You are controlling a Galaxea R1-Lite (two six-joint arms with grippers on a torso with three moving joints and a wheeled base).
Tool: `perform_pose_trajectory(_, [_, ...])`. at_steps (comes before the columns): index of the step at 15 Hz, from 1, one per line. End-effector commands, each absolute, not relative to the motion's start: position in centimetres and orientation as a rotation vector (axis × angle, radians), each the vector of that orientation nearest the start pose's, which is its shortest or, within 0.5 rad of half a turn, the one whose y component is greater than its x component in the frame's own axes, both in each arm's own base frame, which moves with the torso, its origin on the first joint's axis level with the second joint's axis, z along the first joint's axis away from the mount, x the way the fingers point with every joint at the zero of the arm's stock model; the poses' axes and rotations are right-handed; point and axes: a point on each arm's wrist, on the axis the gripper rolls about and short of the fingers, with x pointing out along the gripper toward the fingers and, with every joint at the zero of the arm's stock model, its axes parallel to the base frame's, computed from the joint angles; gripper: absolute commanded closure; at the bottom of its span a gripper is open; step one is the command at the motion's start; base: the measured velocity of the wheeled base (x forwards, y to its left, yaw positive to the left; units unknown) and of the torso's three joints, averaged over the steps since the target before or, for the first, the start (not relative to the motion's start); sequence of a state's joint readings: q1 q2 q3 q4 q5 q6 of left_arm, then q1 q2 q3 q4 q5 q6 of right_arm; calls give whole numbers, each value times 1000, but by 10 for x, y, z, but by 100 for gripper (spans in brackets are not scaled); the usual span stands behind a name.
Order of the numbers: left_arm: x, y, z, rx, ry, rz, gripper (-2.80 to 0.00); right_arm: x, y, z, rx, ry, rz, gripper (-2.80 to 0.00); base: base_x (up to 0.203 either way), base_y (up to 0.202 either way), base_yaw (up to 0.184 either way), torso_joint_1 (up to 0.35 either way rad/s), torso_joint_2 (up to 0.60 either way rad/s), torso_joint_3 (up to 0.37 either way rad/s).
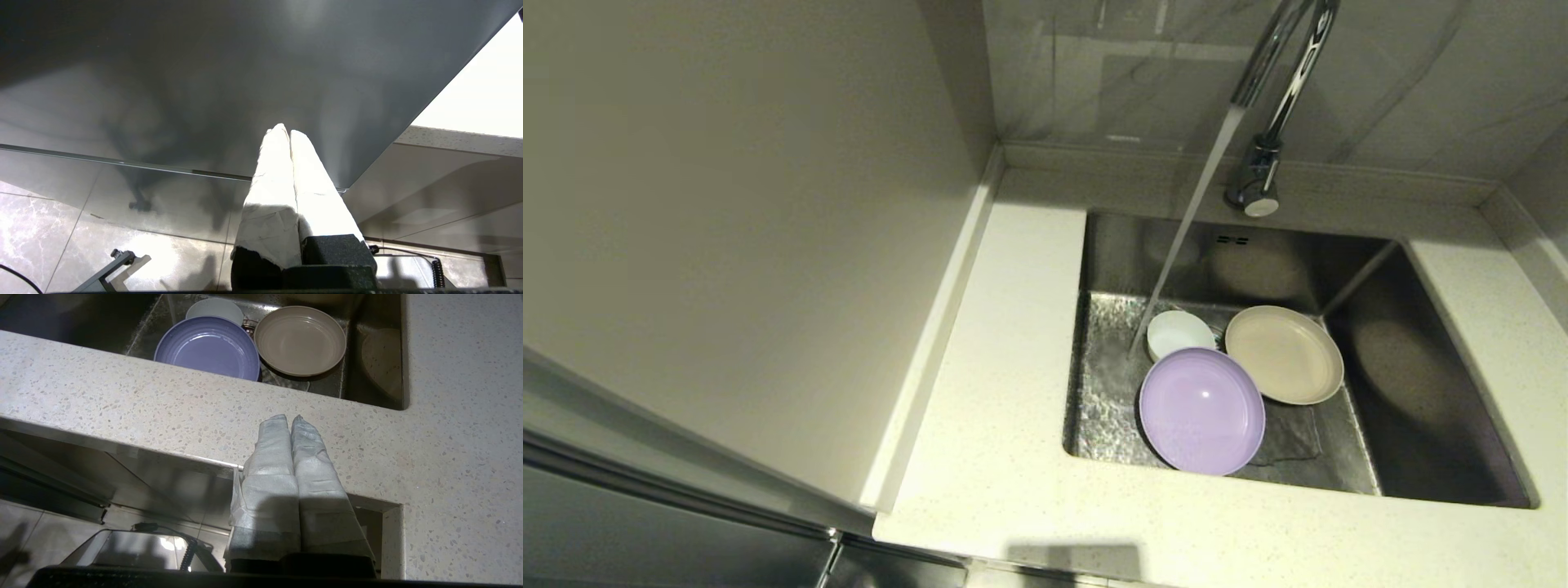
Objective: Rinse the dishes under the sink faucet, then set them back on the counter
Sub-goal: Wait for the water to rinse the bowl, then turn off the faucet
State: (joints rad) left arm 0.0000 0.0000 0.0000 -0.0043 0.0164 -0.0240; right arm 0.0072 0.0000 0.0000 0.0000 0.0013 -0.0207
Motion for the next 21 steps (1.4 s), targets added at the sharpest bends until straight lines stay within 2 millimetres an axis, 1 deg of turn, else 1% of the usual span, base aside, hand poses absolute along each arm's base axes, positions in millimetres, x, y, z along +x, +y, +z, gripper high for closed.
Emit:
perform_pose_trajectory(1, [-23, 0, 76, -25, -6, 17, 0, -23, 0, 75, -21, 0, 9, 0, 0, 0, 0, 0, 0, 0])
perform_pose_trajectory(14, [-23, 0, 76, -25, -6, 17, 0, -23, 0, 76, -21, 1, 9, 0, 0, 0, 0, 0, 0, 0])
perform_pose_trajectory(16, [-23, 0, 76, -25, -6, 17, 0, -22, 0, 76, -22, 30, 10, 0, 0, 0, 0, 0, 0, 0])
perform_pose_trajectory(17, [-23, 0, 76, -25, -6, 17, 0, -22, 0, 76, -32, 73, 11, 0, 0, 0, 0, 0, 0, 0])
perform_pose_trajectory(18, [-23, 0, 76, -25, -6, 17, 0, -23, 0, 83, -37, 89, 14, 0, 0, 0, 0, 0, 0, 0])
perform_pose_trajectory(19, [-23, 0, 76, -25, -6, 17, 0, -26, 0, 100, -40, 96, 17, 0, 0, 0, 0, 0, 0, 0])
perform_pose_trajectory(20, [-23, 0, 76, -25, -6, 17, 0, -27, 0, 120, -44, 109, 21, 0, 0, 0, 0, 0, 0, 0])
perform_pose_trajectory(21, [-23, 0, 76, -25, -6, 17, 0, -26, 0, 145, -50, 118, 26, 0, 0, 0, 0, 0, 0, 0])
